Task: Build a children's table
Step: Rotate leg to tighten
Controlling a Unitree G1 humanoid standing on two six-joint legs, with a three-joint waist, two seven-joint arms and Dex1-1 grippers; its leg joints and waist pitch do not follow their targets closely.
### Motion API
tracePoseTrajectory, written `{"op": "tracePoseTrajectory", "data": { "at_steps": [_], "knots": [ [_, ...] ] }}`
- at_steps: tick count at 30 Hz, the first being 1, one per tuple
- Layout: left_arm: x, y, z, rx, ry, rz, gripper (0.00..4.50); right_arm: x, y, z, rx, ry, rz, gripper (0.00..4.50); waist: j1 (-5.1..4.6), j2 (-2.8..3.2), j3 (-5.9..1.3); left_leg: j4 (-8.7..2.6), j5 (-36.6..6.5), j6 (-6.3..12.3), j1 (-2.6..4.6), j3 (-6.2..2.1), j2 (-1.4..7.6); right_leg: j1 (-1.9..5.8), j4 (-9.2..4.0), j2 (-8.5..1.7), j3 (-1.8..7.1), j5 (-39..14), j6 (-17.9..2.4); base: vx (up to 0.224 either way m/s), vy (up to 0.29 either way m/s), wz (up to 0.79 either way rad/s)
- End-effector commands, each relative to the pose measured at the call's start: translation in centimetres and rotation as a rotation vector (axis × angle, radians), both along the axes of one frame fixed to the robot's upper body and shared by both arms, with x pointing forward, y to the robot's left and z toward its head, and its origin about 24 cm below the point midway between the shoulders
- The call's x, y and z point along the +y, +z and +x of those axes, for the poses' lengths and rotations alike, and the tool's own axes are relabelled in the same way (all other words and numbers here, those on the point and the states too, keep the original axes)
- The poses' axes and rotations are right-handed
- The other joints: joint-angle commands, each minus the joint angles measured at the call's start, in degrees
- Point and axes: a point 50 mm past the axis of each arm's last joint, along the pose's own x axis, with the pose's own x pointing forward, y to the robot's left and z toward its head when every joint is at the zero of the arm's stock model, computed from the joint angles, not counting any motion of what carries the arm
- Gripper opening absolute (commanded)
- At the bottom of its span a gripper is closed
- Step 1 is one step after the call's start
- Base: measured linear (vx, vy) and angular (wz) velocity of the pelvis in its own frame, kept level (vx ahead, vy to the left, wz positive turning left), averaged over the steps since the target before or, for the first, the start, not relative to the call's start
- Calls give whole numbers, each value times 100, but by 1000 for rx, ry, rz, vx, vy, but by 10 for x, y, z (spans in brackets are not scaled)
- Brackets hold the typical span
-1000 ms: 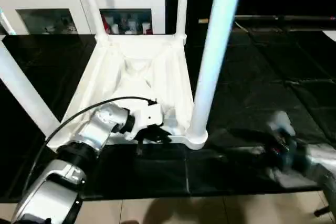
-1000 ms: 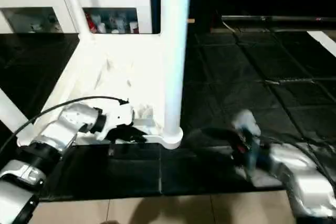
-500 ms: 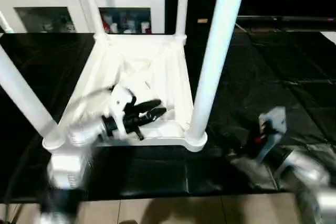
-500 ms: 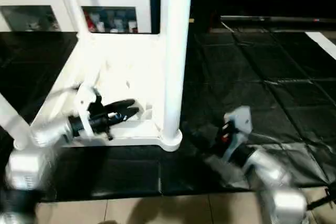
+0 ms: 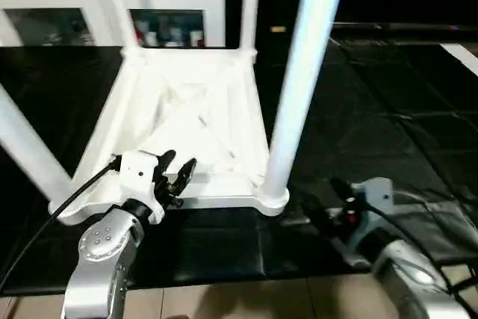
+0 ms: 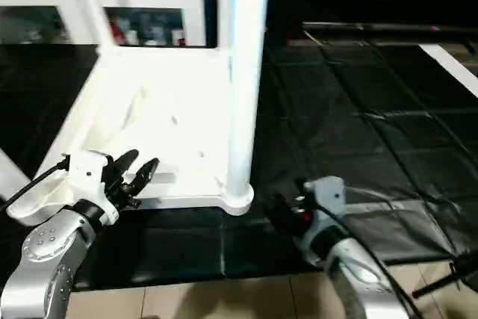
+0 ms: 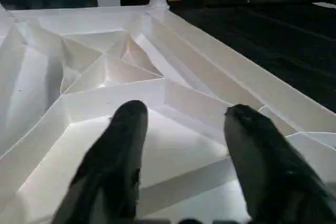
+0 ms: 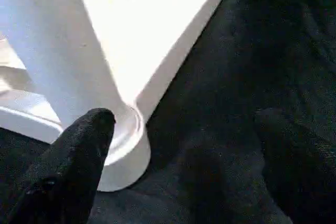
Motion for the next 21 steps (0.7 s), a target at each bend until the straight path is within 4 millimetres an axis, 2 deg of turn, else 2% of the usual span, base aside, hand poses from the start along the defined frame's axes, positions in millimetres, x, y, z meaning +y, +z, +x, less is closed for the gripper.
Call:
{"op": "tracePoseTrajectory", "data": {
  "at_steps": [1,2,3,4,5,6,7,8,9,10,11,12,13,14,15,16,17,18,19,20,21],
  "knots": [
    [1,0,-2,12,24,40,284,0,1,1,-10,-9,-18,450,12,15,-461,-95,1598,1324,-133,1,-44,173,-278,-193,173,1471,-1088,0,0,0],
    [1,0,-2,12,25,40,297,0,1,1,-13,-8,-20,450,-1,5,-505,-45,1754,1504,-170,-6,-69,162,-243,-165,157,1699,-1149,0,0,0],
    [2,-1,-2,10,31,47,313,1,2,1,-23,0,-17,450,7,25,-500,-35,1303,1700,-201,0,-45,105,-344,-160,105,1114,-1165,-65,22,-1],
    [3,-1,-2,9,32,48,314,1,2,1,-31,7,-16,450,-11,40,-384,-130,-168,1506,-170,18,31,114,-567,-250,56,-874,-961,-65,22,-1],
    [3,-1,-3,10,33,48,314,1,2,1,-34,12,-17,450,-29,65,-317,-195,-1093,1211,-65,11,81,105,-660,-283,22,-2109,-747,-97,32,-2],
    [4,-1,-3,12,37,51,328,1,2,0,-41,38,-21,450,-213,117,-66,-300,-3343,259,280,-109,143,7,-989,-207,-276,-4294,273,-116,45,-9],
    [4,-1,-3,12,38,53,342,1,2,-1,-40,48,-21,450,-283,166,-19,-425,-3960,86,308,-190,217,82,-1013,-118,-439,-4258,511,-116,45,-9],
    [4,-1,-3,12,38,55,342,2,1,-2,-37,62,-20,450,-262,189,9,-674,-4459,34,141,-252,398,335,-716,-84,-418,-3825,534,-69,44,-9],
    [5,-1,-3,11,40,60,357,2,0,-3,-30,77,-18,450,187,278,9,-1196,-5301,-70,-119,16,581,528,640,-33,-46,-1238,-133,-68,1,8],
    [5,-1,-3,11,40,60,357,2,0,-3,-30,77,-18,450,99,191,29,-1187,-5206,-11,-37,4,567,558,741,-112,208,-1629,-53,-68,1,8],
    [6,-1,-3,10,52,65,362,4,-1,-4,-23,111,-5,450,159,52,-27,-935,-4837,-186,121,-5,426,502,472,-257,449,-2738,121,-70,-71,6],
    [7,-1,-4,9,63,64,373,7,-1,-4,-24,148,3,450,100,-165,82,216,-3214,-322,555,-66,-54,-205,-864,-833,492,-6227,450,-37,-64,-15],
    [7,-1,-4,9,70,63,387,8,-1,-5,-25,172,9,450,69,-204,48,515,-2003,-135,466,-141,-119,-122,-973,-1029,582,-6749,475,-37,-64,-15],
    [10,-2,-6,7,84,64,396,11,0,-6,-28,216,16,450,153,-145,-45,95,-771,-22,11,-332,2,457,-703,-1024,635,-5701,248,16,13,-27],
    [14,-3,-10,7,109,64,398,14,1,-8,-35,265,28,450,166,-4,-111,-376,-1304,-180,126,-288,125,408,-413,-448,391,-3233,-93,0,0,0],
    [14,-3,-10,7,109,64,406,14,1,-8,-35,265,28,450,121,-37,-64,-429,-1670,-137,112,-272,108,410,-395,-392,380,-2964,-144,0,0,0],
    [19,-5,-14,0,144,65,419,16,2,-9,-43,301,44,450,124,19,-99,-458,-1867,-108,145,-266,108,430,-397,-403,385,-2844,-228,0,0,0],
    [21,-5,-16,-1,160,68,419,17,3,-10,-45,316,51,450,90,43,-118,-491,-2006,-53,145,-278,149,463,-420,-447,383,-2689,-344,0,0,0],
    [24,-6,-19,-1,176,71,432,17,3,-10,-48,331,59,450,66,55,-106,-523,-2043,-47,119,-286,153,483,-425,-436,363,-2639,-361,0,0,0],
    [29,-7,-23,-11,213,81,441,18,4,-10,-48,354,62,450,42,33,-116,-540,-2107,-49,89,-292,151,507,-461,-446,344,-2621,-309,0,0,0],
    [32,-6,-24,-16,238,81,441,19,4,-10,-48,365,62,450,39,37,-115,-542,-2147,-37,118,-281,160,480,-482,-448,352,-2638,-314,0,0,0]
  ]
}}
